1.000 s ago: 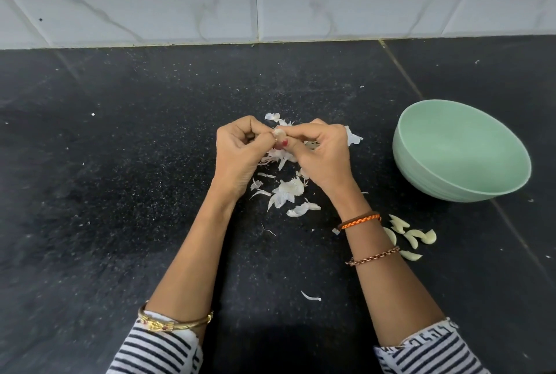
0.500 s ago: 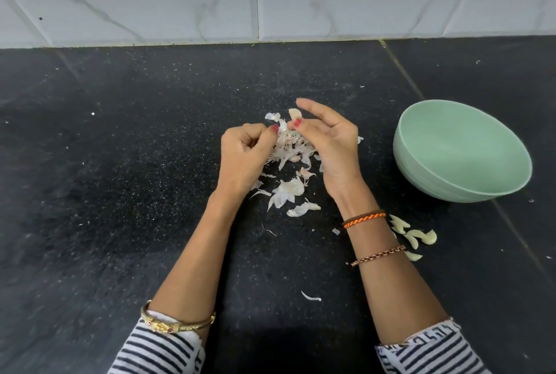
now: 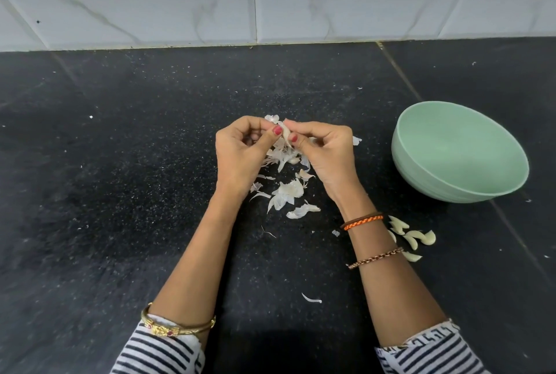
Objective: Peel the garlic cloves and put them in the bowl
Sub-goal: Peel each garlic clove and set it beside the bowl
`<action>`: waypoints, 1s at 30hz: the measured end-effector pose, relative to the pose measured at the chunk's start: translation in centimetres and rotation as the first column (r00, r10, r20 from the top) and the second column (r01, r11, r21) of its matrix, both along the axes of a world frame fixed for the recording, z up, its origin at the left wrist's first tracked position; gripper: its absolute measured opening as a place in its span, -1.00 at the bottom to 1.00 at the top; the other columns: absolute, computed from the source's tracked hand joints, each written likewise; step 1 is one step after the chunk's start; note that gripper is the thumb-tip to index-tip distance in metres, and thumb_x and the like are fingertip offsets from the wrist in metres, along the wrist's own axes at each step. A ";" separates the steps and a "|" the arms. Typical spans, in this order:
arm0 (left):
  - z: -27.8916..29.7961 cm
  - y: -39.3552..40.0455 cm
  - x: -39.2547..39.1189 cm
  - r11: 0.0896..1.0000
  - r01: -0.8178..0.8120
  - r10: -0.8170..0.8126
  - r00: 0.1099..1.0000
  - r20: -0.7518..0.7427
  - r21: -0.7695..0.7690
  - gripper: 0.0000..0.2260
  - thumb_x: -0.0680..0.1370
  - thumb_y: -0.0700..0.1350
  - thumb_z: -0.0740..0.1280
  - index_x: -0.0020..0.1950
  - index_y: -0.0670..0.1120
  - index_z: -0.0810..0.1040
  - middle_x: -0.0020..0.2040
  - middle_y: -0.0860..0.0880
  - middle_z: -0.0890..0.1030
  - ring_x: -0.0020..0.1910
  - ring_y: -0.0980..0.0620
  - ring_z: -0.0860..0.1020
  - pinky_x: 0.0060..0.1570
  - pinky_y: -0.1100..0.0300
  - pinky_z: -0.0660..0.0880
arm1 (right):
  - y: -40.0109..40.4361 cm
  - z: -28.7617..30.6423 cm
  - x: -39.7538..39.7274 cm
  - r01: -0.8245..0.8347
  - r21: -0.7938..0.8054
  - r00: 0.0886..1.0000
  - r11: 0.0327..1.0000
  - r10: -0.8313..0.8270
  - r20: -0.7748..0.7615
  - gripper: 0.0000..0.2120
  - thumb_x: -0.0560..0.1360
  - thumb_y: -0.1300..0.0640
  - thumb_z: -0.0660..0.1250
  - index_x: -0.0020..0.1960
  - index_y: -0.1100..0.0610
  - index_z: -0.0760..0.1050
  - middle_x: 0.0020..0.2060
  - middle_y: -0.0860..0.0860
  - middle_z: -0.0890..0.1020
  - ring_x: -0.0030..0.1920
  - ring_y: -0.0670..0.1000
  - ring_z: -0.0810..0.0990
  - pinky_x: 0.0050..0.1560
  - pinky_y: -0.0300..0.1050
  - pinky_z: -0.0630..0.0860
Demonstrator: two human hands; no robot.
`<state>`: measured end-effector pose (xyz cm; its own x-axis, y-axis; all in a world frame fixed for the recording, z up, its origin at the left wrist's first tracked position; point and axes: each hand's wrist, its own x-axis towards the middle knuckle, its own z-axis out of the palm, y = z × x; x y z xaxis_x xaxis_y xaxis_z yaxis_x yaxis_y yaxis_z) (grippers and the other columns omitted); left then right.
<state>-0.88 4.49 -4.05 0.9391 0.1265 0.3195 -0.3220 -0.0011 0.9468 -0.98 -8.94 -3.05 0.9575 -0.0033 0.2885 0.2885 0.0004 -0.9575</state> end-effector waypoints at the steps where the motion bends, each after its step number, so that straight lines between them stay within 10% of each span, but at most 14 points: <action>1: 0.0 0.1 0.0 1.000 -0.014 0.014 1.000 0.006 0.008 -0.88 0.44 -0.24 0.42 -0.21 -0.01 0.58 -0.34 0.13 0.61 -0.30 -0.03 0.47 -0.22 0.11 0.47 | 0.1 0.0 0.0 0.000 0.000 1.000 1.000 0.000 0.001 -0.73 0.38 0.44 0.37 0.08 0.35 0.52 -0.12 0.04 0.64 -0.13 -0.19 0.64 -0.12 -0.35 0.52; 7: 0.4 -0.3 -0.1 0.998 0.049 -0.049 0.999 0.002 -0.049 -0.86 0.50 -0.31 0.34 -0.17 -0.08 0.55 -0.31 0.15 0.62 -0.29 0.20 0.55 -0.19 0.32 0.51 | 0.6 0.5 -0.2 -0.020 0.036 0.999 0.999 0.021 -0.043 -0.79 0.45 0.37 0.35 0.07 0.24 0.57 -0.10 0.00 0.66 -0.07 -0.03 0.65 -0.09 -0.21 0.58; 30: 0.1 -0.1 0.0 0.974 0.070 -0.086 0.994 0.065 0.214 -0.89 0.49 -0.16 0.27 -0.20 0.03 0.45 -0.29 0.08 0.46 -0.31 0.07 0.38 -0.27 0.25 0.37 | 0.4 0.2 -0.2 -0.042 0.030 0.994 0.999 0.045 -0.095 -0.81 0.36 0.42 0.41 -0.17 0.14 0.60 -0.35 -0.12 0.64 -0.27 -0.18 0.63 -0.25 -0.34 0.53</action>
<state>-0.88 4.44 -3.94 0.9164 -0.0234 0.3995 -0.3974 -0.1703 0.9017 -1.17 -8.51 -2.84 0.9801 0.0324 0.1957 0.1945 0.0386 -0.9801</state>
